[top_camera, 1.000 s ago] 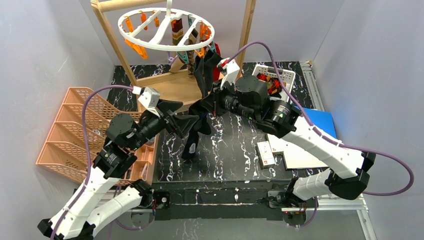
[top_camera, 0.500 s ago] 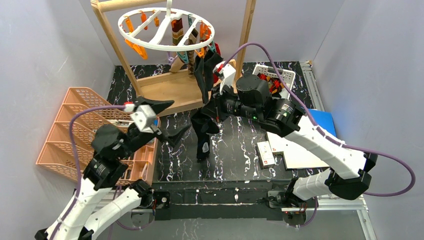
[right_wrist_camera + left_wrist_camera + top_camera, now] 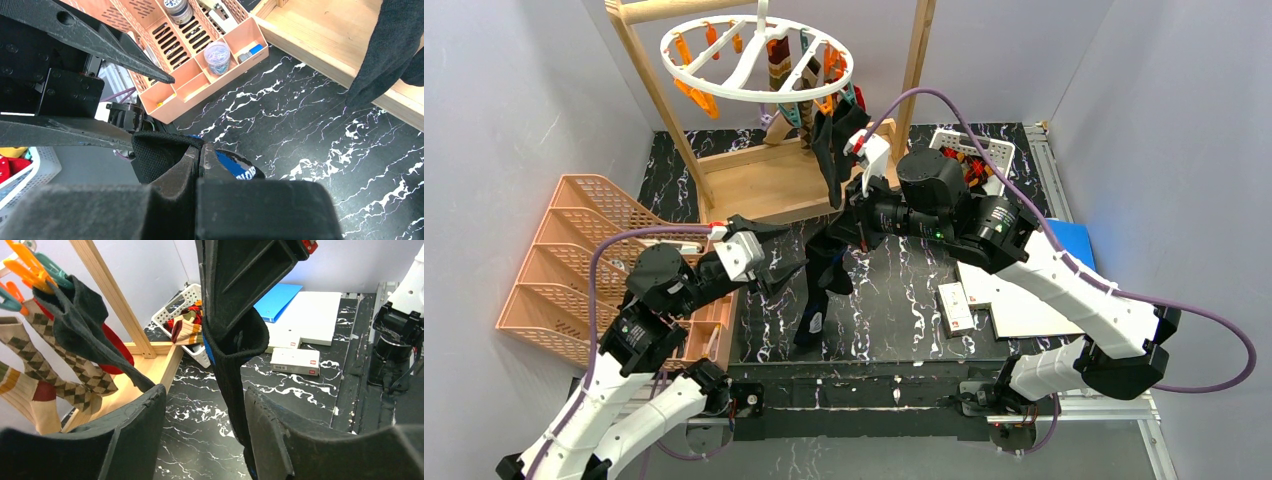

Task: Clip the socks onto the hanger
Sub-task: Pick up the sock at the center of the board.

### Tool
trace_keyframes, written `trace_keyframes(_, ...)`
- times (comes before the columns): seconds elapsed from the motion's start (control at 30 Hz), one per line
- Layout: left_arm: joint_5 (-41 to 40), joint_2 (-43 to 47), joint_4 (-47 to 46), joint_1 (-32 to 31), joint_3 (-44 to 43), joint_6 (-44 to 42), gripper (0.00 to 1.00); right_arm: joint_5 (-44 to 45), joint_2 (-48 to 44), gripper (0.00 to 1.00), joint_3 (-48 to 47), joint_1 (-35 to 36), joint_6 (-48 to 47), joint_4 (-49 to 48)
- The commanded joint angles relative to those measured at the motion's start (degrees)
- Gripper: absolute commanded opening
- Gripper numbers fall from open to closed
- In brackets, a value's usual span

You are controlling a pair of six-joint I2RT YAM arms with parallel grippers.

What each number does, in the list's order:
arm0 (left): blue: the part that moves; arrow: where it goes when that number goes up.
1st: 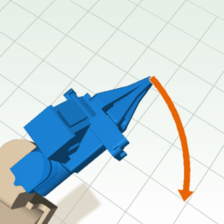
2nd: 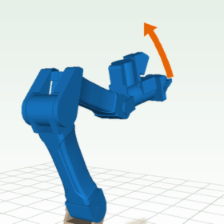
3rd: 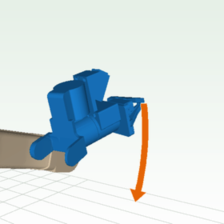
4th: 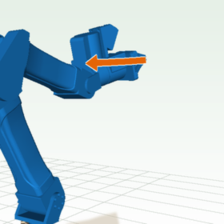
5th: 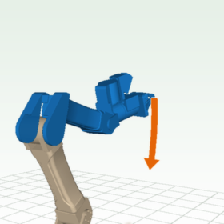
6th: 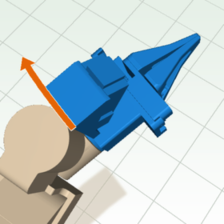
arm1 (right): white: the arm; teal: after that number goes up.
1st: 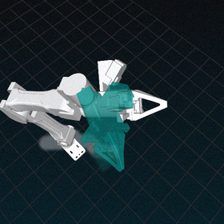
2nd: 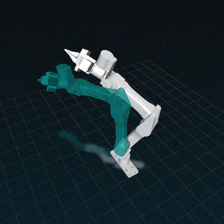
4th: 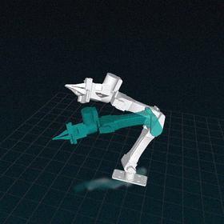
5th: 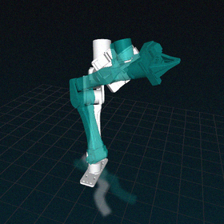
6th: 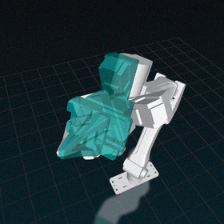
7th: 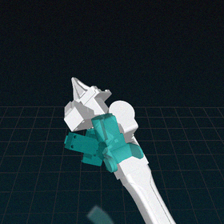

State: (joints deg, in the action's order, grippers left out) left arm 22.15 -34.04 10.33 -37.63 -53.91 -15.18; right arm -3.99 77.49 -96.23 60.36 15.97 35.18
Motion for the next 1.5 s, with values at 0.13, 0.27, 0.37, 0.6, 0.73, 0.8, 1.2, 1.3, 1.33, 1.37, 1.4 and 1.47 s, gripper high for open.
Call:
trace_keyframes(0.13,3.7,-1.5,-1.1,-0.2,-0.7,-2.5,0.54,-1.6,-1.0,0.01,-2.0,-0.2,-1.7,-1.8)
trace_keyframes(0.27,4.2,-2.2,-2.1,-0.2,-0.8,-1.9,0.52,-2.1,-0.6,0.01,-2.0,-0.2,-1.8,-1.9)
trace_keyframes(0.37,5.4,-3.1,-2.7,-0.2,-1.0,-1.4,0.49,-2.3,-0.4,0.01,-2.0,-0.2,-1.7,-2.0)
trace_keyframes(0.6,6.9,-4.4,-3.2,-0.2,-0.9,-1.0,0.34,-2.4,-0.1,0.01,-2.0,-0.2,-1.8,-2.3)
trace_keyframes(0.73,6.8,-4.6,-3.8,-0.2,-0.7,-0.7,0.26,-2.5,0.0,0.01,-2.0,-0.2,-1.8,-2.4)
trace_keyframes(0.8,6.5,-5.0,-4.1,-0.3,-0.8,0.0,0.2,-2.7,0.0,0.01,-2.0,-0.2,-1.9,-2.4)
trace_keyframes(1.2,6.9,-5.3,-5.2,-0.2,-0.2,2.3,0.0,1.1,-0.6,0.13,-0.8,-0.2,0.1,-3.1)
trace_keyframes(1.3,5.8,-4.5,-5.3,-0.2,0.2,2.5,0.0,3.6,-2.3,0.37,-0.1,-0.2,0.8,-3.9)
trace_keyframes(1.33,5.5,-4.2,-5.4,-0.3,0.3,2.5,0.0,3.6,-2.7,0.45,-0.1,-0.2,1.2,-4.0)
trace_keyframes(1.37,5.2,-4.0,-5.5,-0.3,0.4,2.6,0.0,3.7,-3.1,0.52,-0.2,-0.2,1.4,-4.0)
trace_keyframes(1.4,5.1,-3.7,-5.7,-0.3,0.5,2.7,0.0,4.8,-3.4,0.56,-0.3,-0.2,1.5,-3.9)
trace_keyframes(1.47,4.8,-3.5,-5.9,-0.2,0.8,2.8,0.0,5.6,-4.1,0.63,-0.5,-0.2,2.0,-3.7)
